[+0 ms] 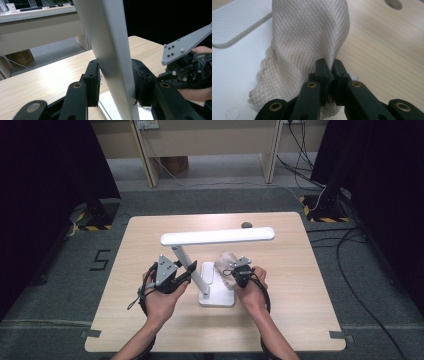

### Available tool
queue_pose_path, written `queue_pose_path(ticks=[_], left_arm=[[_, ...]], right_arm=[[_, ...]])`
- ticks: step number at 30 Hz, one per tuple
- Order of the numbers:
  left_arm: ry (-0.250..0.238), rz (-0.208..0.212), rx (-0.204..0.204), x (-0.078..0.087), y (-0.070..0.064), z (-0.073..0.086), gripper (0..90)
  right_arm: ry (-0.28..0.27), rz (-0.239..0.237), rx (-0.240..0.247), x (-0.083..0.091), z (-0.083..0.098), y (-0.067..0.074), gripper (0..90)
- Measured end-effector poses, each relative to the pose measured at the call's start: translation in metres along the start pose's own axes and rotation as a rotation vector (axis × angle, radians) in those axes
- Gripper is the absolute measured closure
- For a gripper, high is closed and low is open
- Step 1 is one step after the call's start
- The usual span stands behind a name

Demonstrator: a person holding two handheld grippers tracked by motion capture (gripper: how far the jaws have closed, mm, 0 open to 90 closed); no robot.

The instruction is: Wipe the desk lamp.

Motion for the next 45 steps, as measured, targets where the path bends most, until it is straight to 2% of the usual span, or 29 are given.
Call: queue_pose_path(ticks=[2,3,7,13,14,17,19,20,21,24,27,28,29,33,45], left_arm=[[0.000,0.000,0.000,0.000,0.000,0.000,61.5],[0.002,0.000,-0.002,0.000,0.000,0.000,61.5],[0.002,0.001,-0.002,0.000,0.000,0.000,61.4],[0.002,0.002,-0.003,0.000,0.000,0.000,61.4],[0.003,0.003,-0.002,0.000,0.000,0.000,61.4],[0.003,0.002,-0.003,0.000,0.000,0.000,61.3],[0.003,0.003,-0.003,0.000,0.000,0.000,61.3],[0.004,0.004,-0.002,0.000,0.000,0.000,61.3],[0.004,0.004,-0.003,0.000,0.000,0.000,61.3],[0.004,0.005,-0.003,0.000,0.000,0.000,61.3],[0.004,0.006,-0.003,0.000,0.000,0.000,61.3],[0.003,0.005,-0.003,0.000,0.000,0.000,61.3],[0.003,0.005,-0.003,0.001,0.000,0.000,61.3],[0.002,0.007,-0.001,0.001,0.000,0.000,61.3],[0.003,0.007,-0.001,0.001,0.001,0.000,61.3]], right_arm=[[-0.010,0.007,0.005,0.002,-0.002,-0.002,85.7],[-0.025,0.024,0.003,0.006,-0.008,-0.005,85.7],[-0.049,0.034,-0.007,0.010,-0.020,-0.008,85.7],[-0.070,0.028,0.006,0.009,-0.034,-0.002,85.7],[-0.071,0.001,0.027,0.006,-0.039,0.006,85.7],[-0.084,-0.033,0.056,0.000,-0.046,0.018,85.7],[-0.087,-0.062,0.067,-0.004,-0.050,0.025,85.6],[-0.078,-0.074,0.054,-0.005,-0.051,0.031,85.7],[-0.085,-0.089,0.080,-0.008,-0.053,0.034,85.7],[-0.077,-0.148,0.086,-0.015,-0.055,0.045,85.7],[-0.069,-0.164,0.101,-0.019,-0.056,0.052,85.6],[-0.060,-0.170,0.092,-0.020,-0.056,0.055,85.6],[-0.066,-0.168,0.107,-0.021,-0.057,0.055,85.7],[-0.066,-0.170,0.093,-0.022,-0.055,0.055,85.7],[-0.071,-0.155,0.091,-0.022,-0.050,0.054,85.9]])
Point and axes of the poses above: each handheld gripper's, and its own axes: x roughly backward along the jaws, z roughly out of its underside, y roughly to its left, the point moved 2 cm from there along -x, roughly forward along the jaws, and after that the axes turned 4 degrees about z, right-handed, at the moved point
